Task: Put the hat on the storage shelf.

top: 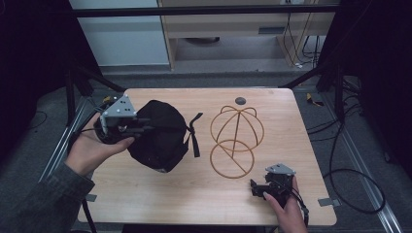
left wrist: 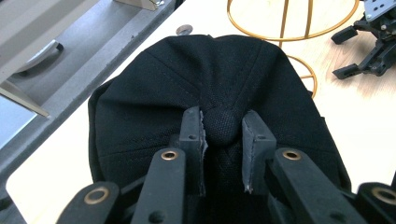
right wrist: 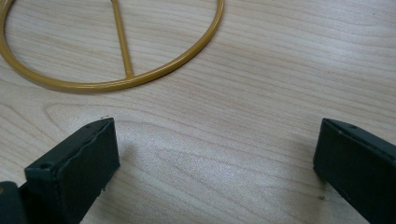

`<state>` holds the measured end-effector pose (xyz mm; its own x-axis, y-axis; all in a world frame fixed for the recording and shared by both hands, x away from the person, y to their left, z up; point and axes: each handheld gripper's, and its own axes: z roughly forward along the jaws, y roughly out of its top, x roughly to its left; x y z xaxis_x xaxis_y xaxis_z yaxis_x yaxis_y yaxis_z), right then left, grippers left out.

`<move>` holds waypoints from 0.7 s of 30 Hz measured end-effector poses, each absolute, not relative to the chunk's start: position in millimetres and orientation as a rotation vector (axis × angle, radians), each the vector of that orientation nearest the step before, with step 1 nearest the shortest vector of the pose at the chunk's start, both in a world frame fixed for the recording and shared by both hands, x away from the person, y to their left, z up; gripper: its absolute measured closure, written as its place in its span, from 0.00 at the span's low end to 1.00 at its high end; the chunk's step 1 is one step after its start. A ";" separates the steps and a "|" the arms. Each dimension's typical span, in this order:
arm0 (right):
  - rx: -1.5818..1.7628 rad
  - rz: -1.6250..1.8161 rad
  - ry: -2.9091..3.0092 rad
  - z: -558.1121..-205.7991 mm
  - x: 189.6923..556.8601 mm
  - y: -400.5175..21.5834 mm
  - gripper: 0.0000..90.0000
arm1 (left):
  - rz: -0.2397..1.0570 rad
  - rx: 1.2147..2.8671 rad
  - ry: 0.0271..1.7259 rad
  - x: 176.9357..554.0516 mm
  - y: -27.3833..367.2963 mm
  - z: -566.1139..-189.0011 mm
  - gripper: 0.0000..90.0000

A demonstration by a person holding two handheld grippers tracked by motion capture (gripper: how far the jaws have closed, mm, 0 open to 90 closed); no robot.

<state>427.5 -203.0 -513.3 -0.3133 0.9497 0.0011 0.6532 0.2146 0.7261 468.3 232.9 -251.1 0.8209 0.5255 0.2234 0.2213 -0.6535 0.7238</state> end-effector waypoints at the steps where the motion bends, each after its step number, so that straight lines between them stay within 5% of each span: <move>1: 1.480 0.881 2.046 -513.3 427.5 -203.0 0.00 | 0.552 2.279 0.542 467.1 233.4 -249.6 0.81; 21: 1.485 0.875 2.043 -513.3 427.7 -202.6 0.00 | 0.610 2.208 0.481 453.7 224.4 -221.2 0.81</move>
